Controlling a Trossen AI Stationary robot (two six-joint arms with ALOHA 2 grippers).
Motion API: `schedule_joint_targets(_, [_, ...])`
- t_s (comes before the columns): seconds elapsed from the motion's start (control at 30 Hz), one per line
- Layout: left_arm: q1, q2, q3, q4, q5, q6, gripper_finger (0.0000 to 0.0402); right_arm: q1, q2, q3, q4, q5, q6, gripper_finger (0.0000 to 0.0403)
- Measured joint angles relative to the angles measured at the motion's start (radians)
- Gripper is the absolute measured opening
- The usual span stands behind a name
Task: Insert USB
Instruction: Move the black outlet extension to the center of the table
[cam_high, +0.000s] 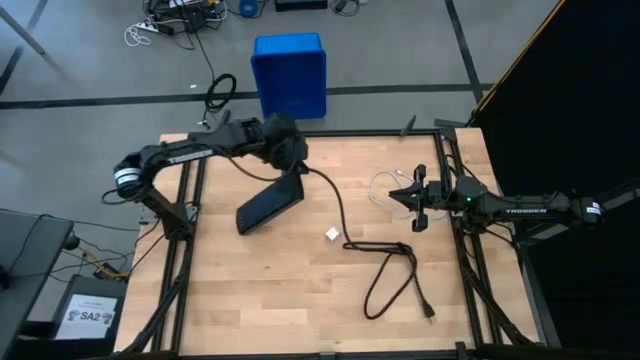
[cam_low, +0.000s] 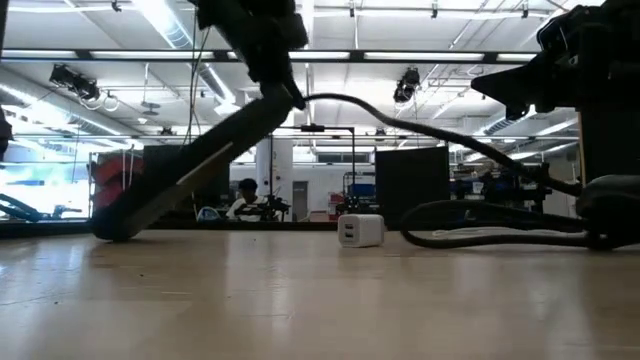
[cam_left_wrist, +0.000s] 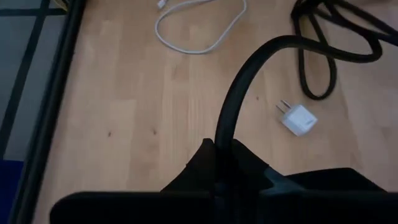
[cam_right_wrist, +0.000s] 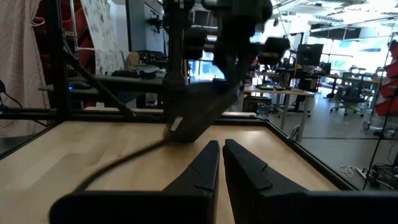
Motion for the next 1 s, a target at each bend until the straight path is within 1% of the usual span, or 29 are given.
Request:
schedule_joint_targets(0.1, [0.0, 0.055, 0.0, 0.047, 0.007, 0.001, 0.0004, 0.0, 0.0, 0.0, 0.0, 0.0, 0.0, 0.0009])
schedule_joint_targets(0.23, [0.005, 0.123, 0.0, 0.127, 0.055, 0.004, 0.0004, 0.0, 0.0, 0.0, 0.0, 0.0, 0.0, 0.0009])
schedule_joint_targets(0.4, [0.028, 0.175, -0.003, 0.185, 0.114, 0.024, 0.0004, 0.0, 0.0, 0.0, 0.0, 0.0, 0.0, 0.0002])
schedule_joint_targets(0.47, [0.047, 0.176, -0.037, 0.239, 0.135, 0.016, 0.0004, 0.0, 0.0, 0.0, 0.0, 0.0, 0.0, 0.0001])
schedule_joint_targets(0.7, [0.114, 0.132, -0.252, 0.487, 0.22, -0.075, 0.0004, 0.0, 0.0, 0.0, 0.0, 0.0, 0.0, 0.0009])
schedule_joint_targets(0.8, [0.119, 0.133, -0.305, 0.531, 0.227, -0.087, 0.0004, 0.0, 0.0, 0.0, 0.0, 0.0, 0.0, 0.0008])
schedule_joint_targets(0.9, [0.116, 0.134, -0.353, 0.614, 0.22, -0.098, 0.0004, 0.0, 0.0, 0.0, 0.0, 0.0, 0.0, 0.0004])
schedule_joint_targets(1.0, [0.116, 0.134, -0.392, 0.688, 0.241, -0.128, 0.0004, 0.0, 0.0, 0.0, 0.0, 0.0, 0.0, 0.0001])
